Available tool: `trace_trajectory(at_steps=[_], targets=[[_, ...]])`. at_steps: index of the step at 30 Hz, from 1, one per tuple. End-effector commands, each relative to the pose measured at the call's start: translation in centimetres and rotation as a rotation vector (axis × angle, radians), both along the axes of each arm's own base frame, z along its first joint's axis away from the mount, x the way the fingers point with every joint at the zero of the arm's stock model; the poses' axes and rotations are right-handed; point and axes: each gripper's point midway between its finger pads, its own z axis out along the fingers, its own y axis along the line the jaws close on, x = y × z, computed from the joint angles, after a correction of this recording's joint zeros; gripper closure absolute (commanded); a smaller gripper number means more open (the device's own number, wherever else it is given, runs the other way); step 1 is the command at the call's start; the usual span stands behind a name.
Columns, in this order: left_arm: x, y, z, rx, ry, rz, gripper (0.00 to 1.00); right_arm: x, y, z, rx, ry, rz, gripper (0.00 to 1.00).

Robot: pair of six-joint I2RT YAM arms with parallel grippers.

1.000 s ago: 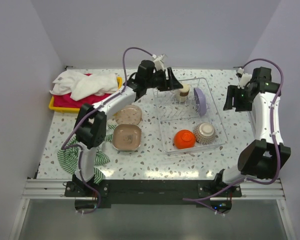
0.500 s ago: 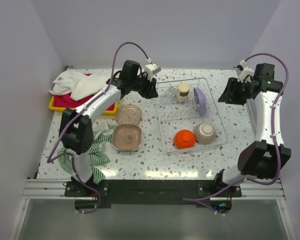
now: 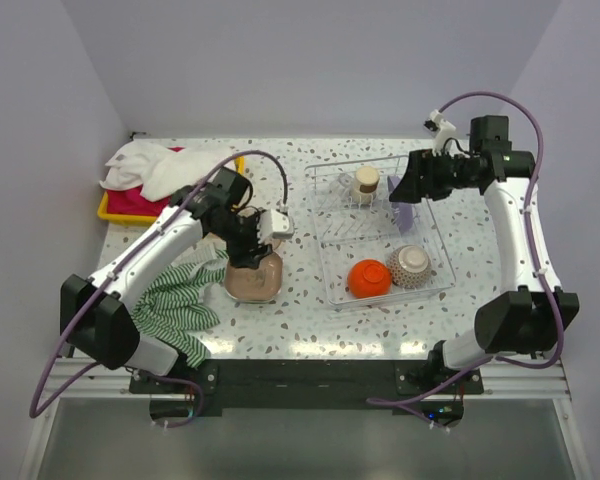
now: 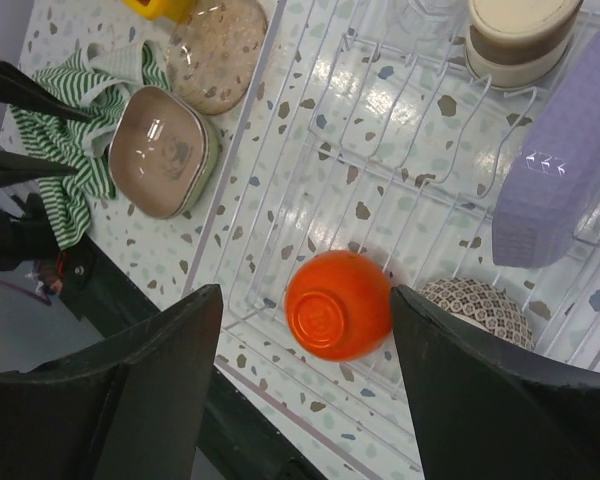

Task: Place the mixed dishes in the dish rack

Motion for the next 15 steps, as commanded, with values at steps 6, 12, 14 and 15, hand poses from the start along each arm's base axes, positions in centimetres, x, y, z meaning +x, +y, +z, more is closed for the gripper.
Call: trace_trajectory(at_steps=[6,12,14,15], targets=[[-3.7,1.3,-7.0,0.165,-0.014,-0.145,0.40,0.0,0.4,1.2,0.040,-0.056,0.027,0.28],[-3.4,1.4,-9.1,0.197,-0.005,-0.149,0.40,-1.1,0.4,1.2,0.042,-0.059,0.024,0.28],[-3.3,1.1,-9.3,0.194,0.003,-0.165,0.42,-1.5,0.4,1.2,0.037,-0.062,0.023,0.28],[-3.4,0.9,-9.7,0.198,0.019,-0.174,0.43,-1.7,0.4,1.2,0.033,-0.062,0.024,0.28]])
